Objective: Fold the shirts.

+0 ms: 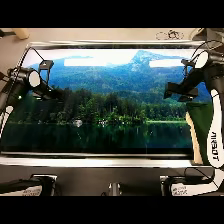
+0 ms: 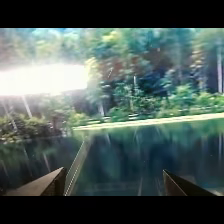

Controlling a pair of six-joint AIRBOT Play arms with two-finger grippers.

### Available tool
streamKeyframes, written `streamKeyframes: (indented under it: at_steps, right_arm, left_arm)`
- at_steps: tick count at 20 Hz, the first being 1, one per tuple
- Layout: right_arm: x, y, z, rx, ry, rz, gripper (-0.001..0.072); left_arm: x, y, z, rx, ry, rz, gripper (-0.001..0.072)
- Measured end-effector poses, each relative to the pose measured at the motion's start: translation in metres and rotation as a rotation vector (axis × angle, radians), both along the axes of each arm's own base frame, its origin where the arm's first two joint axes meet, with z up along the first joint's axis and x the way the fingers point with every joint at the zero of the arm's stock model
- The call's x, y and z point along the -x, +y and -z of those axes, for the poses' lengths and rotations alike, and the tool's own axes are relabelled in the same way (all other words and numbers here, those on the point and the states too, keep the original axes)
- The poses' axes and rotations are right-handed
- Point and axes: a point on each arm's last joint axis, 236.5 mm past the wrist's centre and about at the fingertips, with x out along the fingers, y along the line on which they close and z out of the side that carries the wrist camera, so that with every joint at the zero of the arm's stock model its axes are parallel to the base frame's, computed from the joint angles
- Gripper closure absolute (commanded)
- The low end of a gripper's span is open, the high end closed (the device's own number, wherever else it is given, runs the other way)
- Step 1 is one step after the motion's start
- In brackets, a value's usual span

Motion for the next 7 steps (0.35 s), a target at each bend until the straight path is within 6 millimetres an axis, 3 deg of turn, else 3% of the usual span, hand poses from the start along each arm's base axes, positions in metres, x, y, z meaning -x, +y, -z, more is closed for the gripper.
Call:
streamKeyframes:
  at_steps: [7]
  right_arm:
    - [0.0029, 0.0039, 0.0034, -0.005, 0.021, -0.009, 0.0052]
  left_arm:
    - [0.0006, -0.0004, 0.0051, -0.001, 0.007, -0.004, 0.0041]
